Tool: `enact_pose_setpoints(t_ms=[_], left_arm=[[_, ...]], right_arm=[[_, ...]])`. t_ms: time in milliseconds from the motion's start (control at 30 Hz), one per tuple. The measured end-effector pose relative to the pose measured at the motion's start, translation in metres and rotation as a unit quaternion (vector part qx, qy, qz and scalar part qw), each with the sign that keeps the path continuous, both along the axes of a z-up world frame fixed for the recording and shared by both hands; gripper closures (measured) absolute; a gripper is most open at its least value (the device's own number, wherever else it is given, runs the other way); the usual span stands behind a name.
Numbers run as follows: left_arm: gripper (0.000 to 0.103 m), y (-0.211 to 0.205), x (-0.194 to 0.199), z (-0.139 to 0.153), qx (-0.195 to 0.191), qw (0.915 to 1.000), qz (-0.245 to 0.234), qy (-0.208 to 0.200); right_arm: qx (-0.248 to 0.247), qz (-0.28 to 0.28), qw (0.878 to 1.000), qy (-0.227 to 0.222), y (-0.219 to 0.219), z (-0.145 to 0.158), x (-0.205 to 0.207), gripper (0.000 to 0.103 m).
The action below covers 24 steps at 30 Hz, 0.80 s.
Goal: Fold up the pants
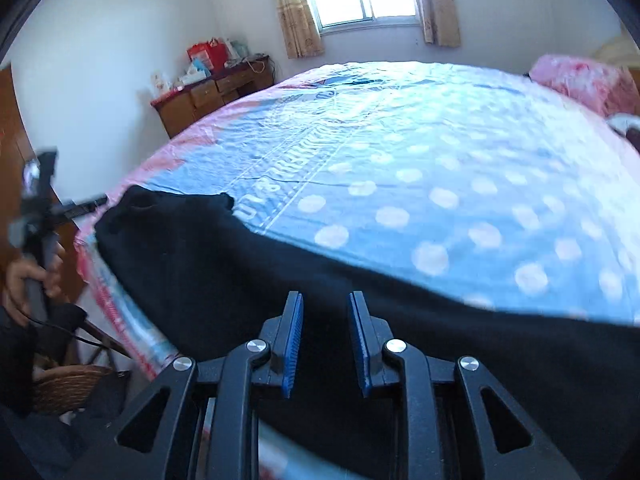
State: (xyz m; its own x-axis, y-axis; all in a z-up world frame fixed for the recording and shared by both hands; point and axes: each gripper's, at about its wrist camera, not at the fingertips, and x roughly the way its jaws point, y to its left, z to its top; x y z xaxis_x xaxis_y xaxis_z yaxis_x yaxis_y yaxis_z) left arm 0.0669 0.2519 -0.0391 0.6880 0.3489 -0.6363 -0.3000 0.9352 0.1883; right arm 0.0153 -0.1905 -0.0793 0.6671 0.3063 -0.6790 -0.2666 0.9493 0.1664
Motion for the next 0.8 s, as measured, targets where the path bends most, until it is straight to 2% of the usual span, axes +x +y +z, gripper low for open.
enact_pose_setpoints(t_ms=[100,167,233,300,333,400,467,567,633,700,733,800], left_arm=[[0.001,-0.013,0.014,-0.01,0.003,0.9998,-0.019,0.004],[0.001,-0.016,0.025,-0.03,0.013,0.999,-0.022,0.038],[0.0,-0.012,0.032,-0.057,0.014,0.9968,-0.018,0.076],[0.0,-0.001,0.024,-0.058,-0.021,0.9981,-0.021,0.054],[0.0,0.004,0.023,-0.056,-0.041,0.9971,-0.021,0.061],[0.0,0.008,0.022,-0.048,-0.052,0.9969,-0.008,0.059],[0.0,0.005,0.016,-0.035,-0.054,0.9978,0.0,0.038],[0.0,-0.015,0.015,-0.021,-0.073,0.9969,-0.022,0.017],[0.0,-0.038,0.02,-0.018,-0.073,0.9955,-0.054,0.026],[0.0,-0.065,0.023,-0.021,-0.055,0.9949,-0.078,0.034],[0.0,-0.076,0.024,-0.025,-0.043,0.9947,-0.085,0.037],[0.0,-0.094,0.026,-0.037,-0.014,0.9949,-0.087,0.05]], right_arm=[[0.001,0.004,1.0,0.014,0.007,-0.006,0.022,0.078],[-0.019,0.004,0.999,0.041,0.013,-0.021,0.034,0.078],[-0.031,-0.003,0.999,0.039,0.0,-0.027,0.031,0.078],[-0.015,-0.04,0.998,0.041,-0.026,-0.026,0.029,0.078],[-0.009,-0.066,0.997,0.044,-0.044,-0.023,0.024,0.077],[0.038,-0.112,0.993,0.025,-0.084,-0.008,0.001,0.076],[0.055,-0.144,0.988,-0.002,-0.11,0.005,-0.02,0.076],[-0.008,-0.172,0.985,-0.011,-0.123,0.011,-0.034,0.076],[-0.029,-0.165,0.986,-0.003,-0.12,0.006,-0.027,0.076],[-0.041,-0.143,0.989,0.022,-0.117,-0.006,-0.016,0.076],[-0.07,-0.139,0.987,0.047,-0.115,-0.017,-0.007,0.076],[-0.096,-0.135,0.986,0.034,-0.12,-0.021,-0.009,0.077]])
